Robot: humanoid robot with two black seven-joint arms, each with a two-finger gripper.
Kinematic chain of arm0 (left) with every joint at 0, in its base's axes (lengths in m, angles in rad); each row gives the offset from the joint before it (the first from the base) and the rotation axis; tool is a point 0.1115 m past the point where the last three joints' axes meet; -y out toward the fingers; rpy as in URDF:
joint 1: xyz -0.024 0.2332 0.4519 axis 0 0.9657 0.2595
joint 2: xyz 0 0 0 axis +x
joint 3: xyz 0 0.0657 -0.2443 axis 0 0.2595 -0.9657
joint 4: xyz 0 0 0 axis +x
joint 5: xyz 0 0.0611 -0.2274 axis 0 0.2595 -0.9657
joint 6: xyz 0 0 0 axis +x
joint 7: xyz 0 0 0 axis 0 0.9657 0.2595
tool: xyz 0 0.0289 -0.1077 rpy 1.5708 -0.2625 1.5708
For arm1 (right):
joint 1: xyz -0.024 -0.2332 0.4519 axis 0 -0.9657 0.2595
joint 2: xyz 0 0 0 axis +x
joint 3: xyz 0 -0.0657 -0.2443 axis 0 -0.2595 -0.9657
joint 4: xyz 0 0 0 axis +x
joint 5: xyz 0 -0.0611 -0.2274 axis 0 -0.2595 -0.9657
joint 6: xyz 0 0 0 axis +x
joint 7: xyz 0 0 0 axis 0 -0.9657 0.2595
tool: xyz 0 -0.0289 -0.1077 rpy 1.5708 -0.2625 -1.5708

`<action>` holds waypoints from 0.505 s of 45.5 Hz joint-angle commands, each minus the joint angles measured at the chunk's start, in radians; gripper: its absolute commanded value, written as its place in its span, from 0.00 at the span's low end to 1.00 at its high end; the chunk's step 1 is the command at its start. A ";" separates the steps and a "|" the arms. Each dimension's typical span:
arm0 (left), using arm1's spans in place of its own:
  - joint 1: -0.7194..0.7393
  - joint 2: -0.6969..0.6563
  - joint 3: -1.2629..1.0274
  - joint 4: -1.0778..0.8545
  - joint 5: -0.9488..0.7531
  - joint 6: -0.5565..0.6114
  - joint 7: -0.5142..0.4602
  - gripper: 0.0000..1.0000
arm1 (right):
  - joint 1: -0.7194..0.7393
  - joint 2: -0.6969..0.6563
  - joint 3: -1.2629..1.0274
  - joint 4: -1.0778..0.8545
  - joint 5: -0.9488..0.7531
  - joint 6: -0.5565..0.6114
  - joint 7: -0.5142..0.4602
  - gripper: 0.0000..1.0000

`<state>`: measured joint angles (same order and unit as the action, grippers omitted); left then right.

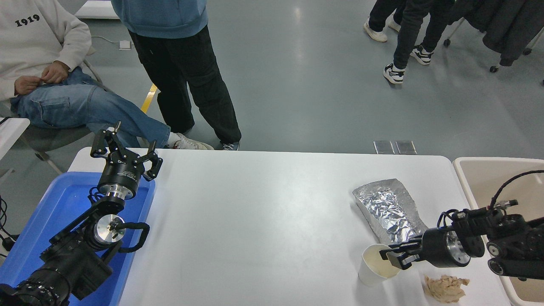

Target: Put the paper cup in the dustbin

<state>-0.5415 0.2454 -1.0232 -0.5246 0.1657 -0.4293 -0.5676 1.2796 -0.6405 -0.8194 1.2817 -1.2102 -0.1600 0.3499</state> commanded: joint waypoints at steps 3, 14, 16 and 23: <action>0.000 0.000 0.000 0.000 0.000 0.000 0.000 1.00 | 0.010 -0.005 -0.006 -0.001 -0.009 -0.001 0.015 0.00; 0.000 0.000 0.000 0.000 0.000 0.000 0.000 1.00 | 0.056 -0.048 -0.006 0.024 -0.003 -0.001 0.040 0.00; 0.000 0.000 0.000 0.000 0.000 0.000 0.000 1.00 | 0.075 -0.068 -0.006 0.036 -0.003 -0.001 0.040 0.00; 0.000 0.000 0.000 0.000 0.000 0.000 0.000 1.00 | 0.171 -0.139 -0.007 0.100 0.003 0.008 0.040 0.00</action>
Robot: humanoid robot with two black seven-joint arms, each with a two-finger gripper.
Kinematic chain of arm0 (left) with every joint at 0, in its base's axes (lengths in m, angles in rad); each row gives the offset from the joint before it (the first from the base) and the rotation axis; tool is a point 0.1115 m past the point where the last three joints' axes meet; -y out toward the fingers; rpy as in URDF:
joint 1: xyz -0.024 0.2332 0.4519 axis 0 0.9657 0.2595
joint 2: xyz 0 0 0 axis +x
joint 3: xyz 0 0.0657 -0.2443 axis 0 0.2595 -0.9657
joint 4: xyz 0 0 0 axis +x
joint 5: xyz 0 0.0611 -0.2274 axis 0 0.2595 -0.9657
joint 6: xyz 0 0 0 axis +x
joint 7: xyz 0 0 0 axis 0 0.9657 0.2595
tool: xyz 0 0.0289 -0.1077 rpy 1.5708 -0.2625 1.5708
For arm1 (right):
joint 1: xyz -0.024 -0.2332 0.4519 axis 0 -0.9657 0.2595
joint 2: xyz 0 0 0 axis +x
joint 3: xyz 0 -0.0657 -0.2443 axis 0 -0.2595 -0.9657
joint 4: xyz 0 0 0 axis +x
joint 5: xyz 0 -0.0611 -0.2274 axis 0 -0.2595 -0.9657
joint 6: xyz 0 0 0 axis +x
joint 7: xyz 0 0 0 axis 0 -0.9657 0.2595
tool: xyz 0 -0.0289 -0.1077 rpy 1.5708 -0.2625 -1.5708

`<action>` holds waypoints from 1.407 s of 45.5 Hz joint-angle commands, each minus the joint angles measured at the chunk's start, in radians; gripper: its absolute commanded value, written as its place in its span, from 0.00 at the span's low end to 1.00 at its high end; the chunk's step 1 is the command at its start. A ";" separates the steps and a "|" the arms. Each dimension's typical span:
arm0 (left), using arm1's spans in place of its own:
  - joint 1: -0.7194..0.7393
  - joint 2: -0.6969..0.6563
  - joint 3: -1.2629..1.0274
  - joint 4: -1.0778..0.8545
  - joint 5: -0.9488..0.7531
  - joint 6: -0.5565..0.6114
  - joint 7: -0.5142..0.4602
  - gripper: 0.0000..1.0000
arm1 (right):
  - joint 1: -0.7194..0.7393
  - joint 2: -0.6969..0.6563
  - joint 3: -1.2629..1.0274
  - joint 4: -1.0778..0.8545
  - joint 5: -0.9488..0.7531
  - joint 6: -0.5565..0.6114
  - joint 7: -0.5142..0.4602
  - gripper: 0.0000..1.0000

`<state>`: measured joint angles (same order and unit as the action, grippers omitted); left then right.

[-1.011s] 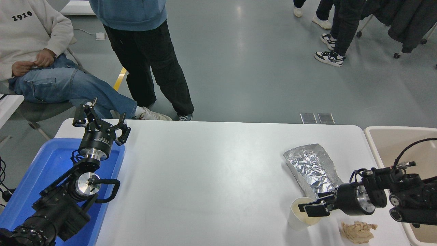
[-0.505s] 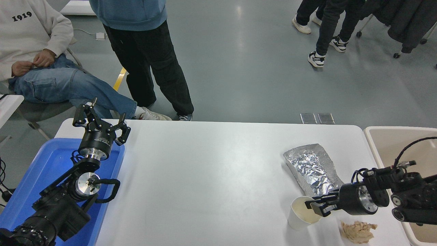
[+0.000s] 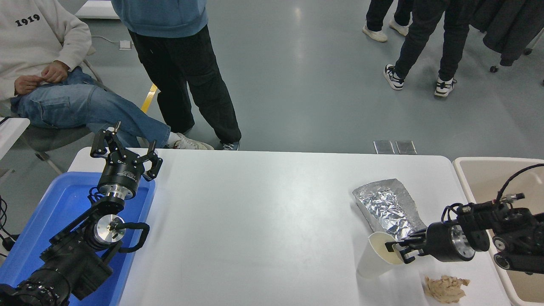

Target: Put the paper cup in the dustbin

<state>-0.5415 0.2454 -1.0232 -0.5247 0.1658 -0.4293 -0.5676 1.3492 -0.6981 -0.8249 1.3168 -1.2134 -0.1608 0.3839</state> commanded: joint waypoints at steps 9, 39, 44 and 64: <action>0.000 0.000 0.000 0.000 0.000 0.000 0.000 1.00 | 0.205 -0.178 -0.025 0.154 0.006 0.029 0.007 0.00; 0.000 0.000 0.000 0.000 0.000 0.000 0.000 1.00 | 0.498 -0.394 0.133 0.211 0.002 0.363 0.036 0.00; 0.000 0.000 0.000 0.000 0.000 0.000 0.000 1.00 | 0.487 -0.394 0.139 0.208 0.002 0.371 0.036 0.00; 0.000 0.000 0.000 0.000 0.000 0.000 0.000 1.00 | 0.456 -0.400 0.148 0.185 0.002 0.363 0.036 0.00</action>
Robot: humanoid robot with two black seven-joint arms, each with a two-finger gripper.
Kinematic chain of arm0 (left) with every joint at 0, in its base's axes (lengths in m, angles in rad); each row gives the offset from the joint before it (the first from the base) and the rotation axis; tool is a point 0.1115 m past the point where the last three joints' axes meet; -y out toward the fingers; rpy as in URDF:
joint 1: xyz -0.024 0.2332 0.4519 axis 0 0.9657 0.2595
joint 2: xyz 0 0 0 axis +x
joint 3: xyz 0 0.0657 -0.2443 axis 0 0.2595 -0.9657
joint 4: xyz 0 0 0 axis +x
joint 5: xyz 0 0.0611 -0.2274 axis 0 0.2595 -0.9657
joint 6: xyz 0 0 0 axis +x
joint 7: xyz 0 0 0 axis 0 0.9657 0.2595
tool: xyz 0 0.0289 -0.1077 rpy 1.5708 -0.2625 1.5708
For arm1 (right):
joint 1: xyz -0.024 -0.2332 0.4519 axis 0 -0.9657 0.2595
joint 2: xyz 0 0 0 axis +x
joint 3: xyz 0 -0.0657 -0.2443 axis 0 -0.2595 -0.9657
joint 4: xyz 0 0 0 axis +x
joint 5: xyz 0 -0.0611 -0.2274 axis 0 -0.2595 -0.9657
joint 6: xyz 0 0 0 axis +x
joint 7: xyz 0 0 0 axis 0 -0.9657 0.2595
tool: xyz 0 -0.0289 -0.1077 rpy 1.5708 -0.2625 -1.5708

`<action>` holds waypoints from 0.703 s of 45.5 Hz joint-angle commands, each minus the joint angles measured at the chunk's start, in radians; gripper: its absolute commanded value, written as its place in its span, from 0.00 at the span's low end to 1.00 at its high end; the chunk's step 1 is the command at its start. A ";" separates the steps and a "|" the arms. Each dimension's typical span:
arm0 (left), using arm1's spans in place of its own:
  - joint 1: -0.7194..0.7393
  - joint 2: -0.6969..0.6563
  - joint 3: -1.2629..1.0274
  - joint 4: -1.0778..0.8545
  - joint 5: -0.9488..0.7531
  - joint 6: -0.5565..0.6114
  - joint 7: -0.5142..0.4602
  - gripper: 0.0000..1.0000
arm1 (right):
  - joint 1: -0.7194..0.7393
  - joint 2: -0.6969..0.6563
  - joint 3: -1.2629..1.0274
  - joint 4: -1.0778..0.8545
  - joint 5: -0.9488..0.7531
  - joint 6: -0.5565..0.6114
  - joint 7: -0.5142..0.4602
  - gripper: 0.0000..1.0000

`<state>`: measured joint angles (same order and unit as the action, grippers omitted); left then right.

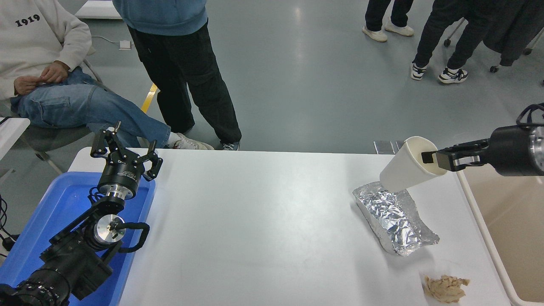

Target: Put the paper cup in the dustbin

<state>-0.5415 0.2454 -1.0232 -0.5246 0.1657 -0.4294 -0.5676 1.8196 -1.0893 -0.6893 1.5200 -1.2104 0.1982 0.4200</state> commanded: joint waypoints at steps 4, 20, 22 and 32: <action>0.000 0.000 0.000 0.000 0.000 0.000 0.000 1.00 | -0.037 -0.020 0.025 -0.052 0.003 0.001 0.002 0.00; 0.000 0.000 0.000 0.000 0.000 0.000 0.000 1.00 | -0.304 -0.095 0.249 -0.204 0.041 -0.045 0.019 0.00; 0.000 0.000 0.000 0.000 0.000 0.000 0.000 1.00 | -0.351 -0.095 0.293 -0.233 0.058 -0.051 0.019 0.00; 0.000 0.000 0.000 0.000 0.000 0.000 0.000 1.00 | -0.575 -0.073 0.482 -0.366 0.101 -0.089 0.028 0.00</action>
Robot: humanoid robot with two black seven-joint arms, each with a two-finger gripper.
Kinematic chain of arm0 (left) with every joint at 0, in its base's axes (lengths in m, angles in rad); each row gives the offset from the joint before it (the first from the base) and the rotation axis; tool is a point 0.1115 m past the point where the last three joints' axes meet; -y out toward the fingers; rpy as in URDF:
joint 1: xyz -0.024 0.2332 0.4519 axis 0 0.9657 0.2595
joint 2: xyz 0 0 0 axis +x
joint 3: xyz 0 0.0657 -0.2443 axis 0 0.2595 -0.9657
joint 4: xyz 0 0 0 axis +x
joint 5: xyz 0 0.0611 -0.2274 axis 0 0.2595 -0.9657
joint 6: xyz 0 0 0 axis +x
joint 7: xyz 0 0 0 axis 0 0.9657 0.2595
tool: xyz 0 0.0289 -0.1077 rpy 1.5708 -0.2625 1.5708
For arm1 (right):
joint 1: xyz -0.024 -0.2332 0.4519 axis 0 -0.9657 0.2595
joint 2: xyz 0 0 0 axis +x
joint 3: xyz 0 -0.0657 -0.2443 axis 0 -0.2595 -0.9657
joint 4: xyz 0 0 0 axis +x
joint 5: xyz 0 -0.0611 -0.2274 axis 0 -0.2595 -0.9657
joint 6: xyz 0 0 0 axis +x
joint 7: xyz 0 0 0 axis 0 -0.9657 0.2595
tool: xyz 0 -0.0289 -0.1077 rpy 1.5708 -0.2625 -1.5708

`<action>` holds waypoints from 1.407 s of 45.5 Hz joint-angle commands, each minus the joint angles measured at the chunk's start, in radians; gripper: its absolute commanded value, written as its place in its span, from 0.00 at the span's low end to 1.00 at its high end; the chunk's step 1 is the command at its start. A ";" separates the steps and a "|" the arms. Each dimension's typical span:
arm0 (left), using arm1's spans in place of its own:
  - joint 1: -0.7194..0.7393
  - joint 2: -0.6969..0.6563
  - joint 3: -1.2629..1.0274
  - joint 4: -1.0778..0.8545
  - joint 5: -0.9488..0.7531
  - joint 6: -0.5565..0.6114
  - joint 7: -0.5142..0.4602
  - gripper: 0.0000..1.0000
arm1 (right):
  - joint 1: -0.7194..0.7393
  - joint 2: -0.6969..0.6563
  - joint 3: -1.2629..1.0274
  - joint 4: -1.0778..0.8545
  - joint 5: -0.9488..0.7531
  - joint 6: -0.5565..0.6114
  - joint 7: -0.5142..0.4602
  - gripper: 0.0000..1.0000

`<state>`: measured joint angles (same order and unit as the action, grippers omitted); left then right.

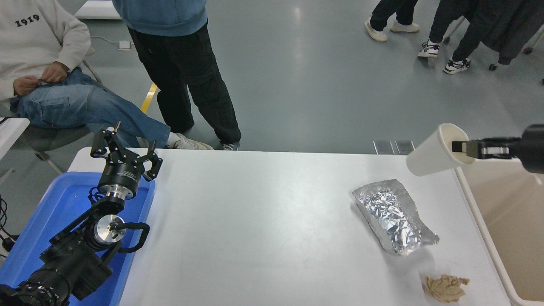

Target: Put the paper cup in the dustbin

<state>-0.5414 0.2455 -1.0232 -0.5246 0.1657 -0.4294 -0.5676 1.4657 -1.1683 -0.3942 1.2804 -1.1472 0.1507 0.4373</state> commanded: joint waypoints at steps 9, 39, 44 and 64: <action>0.000 0.000 0.000 0.000 0.000 0.000 0.000 1.00 | -0.327 0.056 0.238 -0.291 0.111 -0.092 0.009 0.00; 0.000 0.000 0.000 0.000 0.000 0.000 0.000 1.00 | -0.676 0.487 0.229 -1.153 0.483 -0.089 0.006 0.00; 0.000 0.000 0.000 0.000 0.000 0.000 0.000 1.00 | -0.714 0.526 0.227 -1.222 0.532 -0.092 -0.002 0.00; 0.000 0.000 0.000 0.000 0.000 0.000 0.000 1.00 | -0.814 0.637 0.238 -1.336 0.854 -0.100 -0.152 0.00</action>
<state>-0.5415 0.2454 -1.0232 -0.5246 0.1655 -0.4296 -0.5676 0.7090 -0.5916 -0.1597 0.0020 -0.4764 0.0537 0.3574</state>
